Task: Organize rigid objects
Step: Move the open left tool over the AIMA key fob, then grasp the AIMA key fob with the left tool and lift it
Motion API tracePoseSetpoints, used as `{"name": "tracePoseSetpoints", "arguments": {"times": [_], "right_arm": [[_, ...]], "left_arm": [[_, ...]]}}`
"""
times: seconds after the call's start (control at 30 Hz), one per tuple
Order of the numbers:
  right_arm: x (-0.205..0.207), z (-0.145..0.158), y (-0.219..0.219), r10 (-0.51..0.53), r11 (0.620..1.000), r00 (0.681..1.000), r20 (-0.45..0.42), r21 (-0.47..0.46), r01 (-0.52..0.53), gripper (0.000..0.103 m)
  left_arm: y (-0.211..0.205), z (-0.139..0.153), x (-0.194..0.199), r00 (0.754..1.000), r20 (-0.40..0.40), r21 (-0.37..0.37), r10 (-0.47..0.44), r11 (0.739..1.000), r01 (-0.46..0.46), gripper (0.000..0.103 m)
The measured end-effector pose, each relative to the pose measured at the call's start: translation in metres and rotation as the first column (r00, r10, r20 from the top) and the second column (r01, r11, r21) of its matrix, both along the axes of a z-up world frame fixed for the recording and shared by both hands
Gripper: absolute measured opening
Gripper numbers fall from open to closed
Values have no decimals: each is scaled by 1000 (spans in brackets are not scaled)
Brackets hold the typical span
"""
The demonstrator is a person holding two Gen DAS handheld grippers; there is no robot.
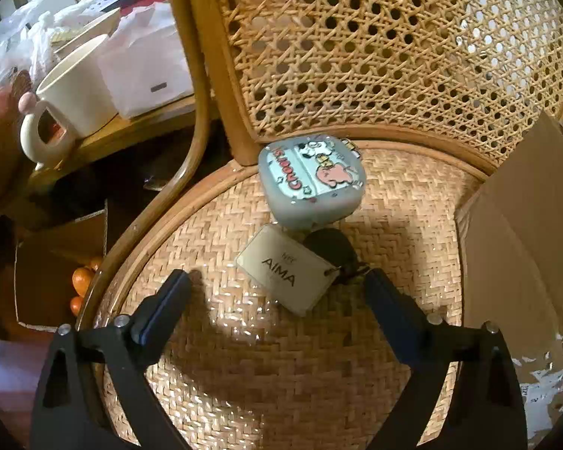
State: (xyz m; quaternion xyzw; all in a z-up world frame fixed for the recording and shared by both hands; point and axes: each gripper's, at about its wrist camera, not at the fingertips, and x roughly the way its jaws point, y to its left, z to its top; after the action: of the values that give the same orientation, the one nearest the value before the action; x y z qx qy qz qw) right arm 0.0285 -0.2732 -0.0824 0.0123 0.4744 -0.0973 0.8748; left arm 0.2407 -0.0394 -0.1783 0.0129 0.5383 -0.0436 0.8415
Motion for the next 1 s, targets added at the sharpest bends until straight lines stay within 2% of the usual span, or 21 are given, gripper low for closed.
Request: {"name": "tracePoseSetpoints", "arguments": {"times": [0.3, 0.43, 0.57, 0.63, 0.67, 0.7, 0.8, 0.83, 1.0], "right_arm": [[0, 0, 0, 0, 1000, 1000, 0, 0, 0, 7], [0, 0, 0, 0, 1000, 1000, 0, 0, 0, 7], [0, 0, 0, 0, 1000, 1000, 0, 0, 0, 7], [0, 0, 0, 0, 1000, 1000, 0, 0, 0, 7], [0, 0, 0, 0, 1000, 1000, 0, 0, 0, 7], [0, 0, 0, 1, 1000, 1000, 0, 0, -1, 7], [0, 0, 0, 1, 1000, 1000, -1, 0, -1, 7], [0, 0, 0, 0, 1000, 1000, -1, 0, 0, 8], [0, 0, 0, 0, 1000, 1000, -1, 0, 0, 8]], "left_arm": [[13, 2, 15, 998, -23, -76, 57, 995, -58, 91], [18, 4, 21, 994, -30, -95, 101, 990, -104, 83], [7, 5, 22, 996, -13, -57, 84, 995, -85, 82], [-6, 7, 16, 998, -1, -10, 58, 998, -58, 81], [-13, 8, 13, 999, 12, 4, 34, 999, -34, 71], [-16, 10, 11, 1000, 30, 2, 4, 1000, -4, 67], [-24, 11, 8, 999, 28, 9, -39, 999, 39, 62], [-24, 12, 6, 998, 37, 4, -47, 999, 47, 45], [-30, 15, -1, 996, 29, 10, -90, 996, 90, 38]]}}
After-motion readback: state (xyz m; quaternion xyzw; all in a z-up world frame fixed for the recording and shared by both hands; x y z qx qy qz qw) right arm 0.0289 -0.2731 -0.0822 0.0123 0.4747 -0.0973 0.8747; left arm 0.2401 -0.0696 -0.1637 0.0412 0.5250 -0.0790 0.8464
